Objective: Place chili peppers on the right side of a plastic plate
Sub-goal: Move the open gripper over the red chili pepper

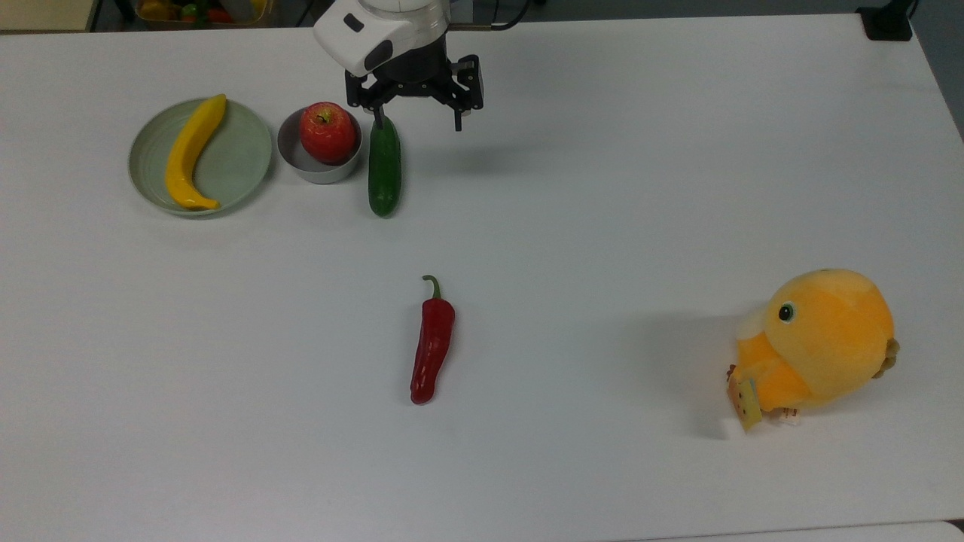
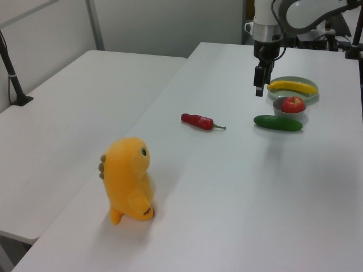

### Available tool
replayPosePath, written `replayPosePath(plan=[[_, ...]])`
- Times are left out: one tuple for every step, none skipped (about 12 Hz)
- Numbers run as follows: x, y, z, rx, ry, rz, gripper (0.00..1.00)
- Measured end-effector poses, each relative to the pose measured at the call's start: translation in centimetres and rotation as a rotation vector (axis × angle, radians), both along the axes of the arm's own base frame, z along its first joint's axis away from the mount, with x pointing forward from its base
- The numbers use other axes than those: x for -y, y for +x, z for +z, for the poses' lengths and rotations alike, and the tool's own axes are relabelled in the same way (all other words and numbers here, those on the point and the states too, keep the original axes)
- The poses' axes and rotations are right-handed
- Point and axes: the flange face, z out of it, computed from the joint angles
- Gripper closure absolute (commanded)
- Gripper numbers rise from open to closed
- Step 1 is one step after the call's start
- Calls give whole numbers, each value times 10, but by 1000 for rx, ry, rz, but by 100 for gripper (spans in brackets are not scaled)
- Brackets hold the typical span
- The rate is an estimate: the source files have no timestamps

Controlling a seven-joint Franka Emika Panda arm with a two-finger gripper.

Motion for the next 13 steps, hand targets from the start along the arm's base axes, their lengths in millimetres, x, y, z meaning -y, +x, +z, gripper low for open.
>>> replayPosePath(plan=[[0,0,0,0,0,0,0],[1,0,0,1,-12,5,0],[1,0,0,2,-20,8,0],[1,0,0,2,-22,9,0],[1,0,-1,2,-22,9,0],[2,0,-1,2,-22,9,0],[2,0,-1,2,-22,9,0],[1,0,-1,1,-23,9,0],[1,1,-2,0,-23,9,0],[1,1,-3,0,-23,9,0],[1,4,-2,4,-22,9,0],[1,9,-1,12,-21,8,0],[1,17,0,19,-20,-4,0]])
